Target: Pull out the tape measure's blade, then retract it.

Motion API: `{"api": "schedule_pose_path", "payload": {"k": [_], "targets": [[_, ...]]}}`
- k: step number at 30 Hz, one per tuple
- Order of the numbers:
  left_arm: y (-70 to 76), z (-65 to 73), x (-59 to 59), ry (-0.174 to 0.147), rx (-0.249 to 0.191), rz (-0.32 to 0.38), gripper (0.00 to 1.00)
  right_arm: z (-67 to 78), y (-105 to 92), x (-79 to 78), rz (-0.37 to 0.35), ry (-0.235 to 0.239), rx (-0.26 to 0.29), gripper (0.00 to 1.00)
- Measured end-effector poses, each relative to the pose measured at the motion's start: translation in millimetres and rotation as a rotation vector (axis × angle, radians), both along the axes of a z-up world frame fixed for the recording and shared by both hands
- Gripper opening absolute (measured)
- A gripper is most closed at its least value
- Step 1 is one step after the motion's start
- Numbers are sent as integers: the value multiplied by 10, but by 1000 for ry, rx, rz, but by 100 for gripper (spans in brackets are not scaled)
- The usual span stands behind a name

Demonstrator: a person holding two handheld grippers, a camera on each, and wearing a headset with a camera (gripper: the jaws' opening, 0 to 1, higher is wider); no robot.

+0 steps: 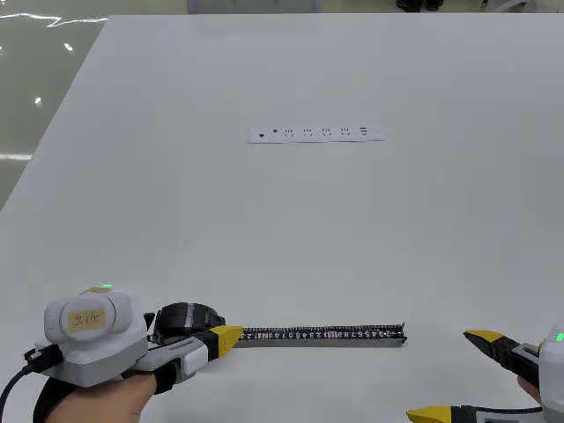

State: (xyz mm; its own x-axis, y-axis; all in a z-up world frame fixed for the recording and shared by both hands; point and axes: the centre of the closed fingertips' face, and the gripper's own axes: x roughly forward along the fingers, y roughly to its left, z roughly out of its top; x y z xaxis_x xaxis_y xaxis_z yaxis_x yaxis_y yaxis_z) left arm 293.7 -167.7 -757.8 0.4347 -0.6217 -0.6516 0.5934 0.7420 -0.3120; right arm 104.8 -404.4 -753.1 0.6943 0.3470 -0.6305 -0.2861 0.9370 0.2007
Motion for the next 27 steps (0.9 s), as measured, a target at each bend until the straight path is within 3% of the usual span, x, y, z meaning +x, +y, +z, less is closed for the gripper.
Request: {"api": "schedule_pose_path", "payload": {"k": [13, 21, 27], "targets": [[9, -91, 9, 18, -6, 42, 80, -30, 9, 74, 12, 4, 4, 91], [42, -126, 27, 4, 0, 63, 75, -62, 53, 126, 33, 2, 8, 85], [57, -132, 51, -6, 8, 96, 72, -106, 24, 167, 48, 5, -25, 81]]}}
